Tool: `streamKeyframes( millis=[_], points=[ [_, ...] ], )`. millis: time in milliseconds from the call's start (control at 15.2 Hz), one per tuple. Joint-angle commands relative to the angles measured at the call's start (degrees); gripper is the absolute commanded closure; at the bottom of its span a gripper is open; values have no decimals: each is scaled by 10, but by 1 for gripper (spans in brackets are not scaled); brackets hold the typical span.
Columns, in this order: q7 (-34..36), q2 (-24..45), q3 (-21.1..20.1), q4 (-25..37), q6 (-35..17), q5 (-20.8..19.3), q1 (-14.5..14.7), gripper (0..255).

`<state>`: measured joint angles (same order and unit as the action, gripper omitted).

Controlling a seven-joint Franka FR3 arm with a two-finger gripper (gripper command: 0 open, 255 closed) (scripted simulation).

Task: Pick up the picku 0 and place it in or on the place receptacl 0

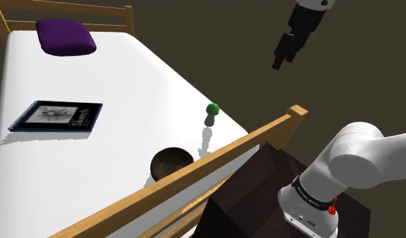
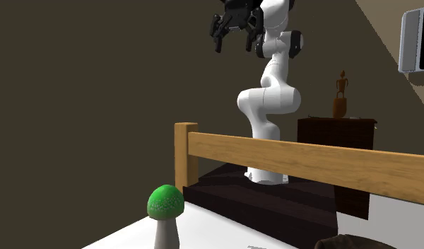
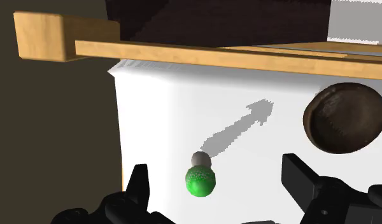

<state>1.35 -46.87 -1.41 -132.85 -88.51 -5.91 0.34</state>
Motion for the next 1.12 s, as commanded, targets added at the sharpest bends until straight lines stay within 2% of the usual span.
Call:
streamKeyframes(
  millis=[0, 528, 1056],
  points=[
    [0, 0, 0, 0, 0, 0, 0, 0],
    [-29, 139, 41, -13, -123, 10, -1, 0],
    [-69, 306, 74, 21, -224, 40, 3, 0]
  ],
)
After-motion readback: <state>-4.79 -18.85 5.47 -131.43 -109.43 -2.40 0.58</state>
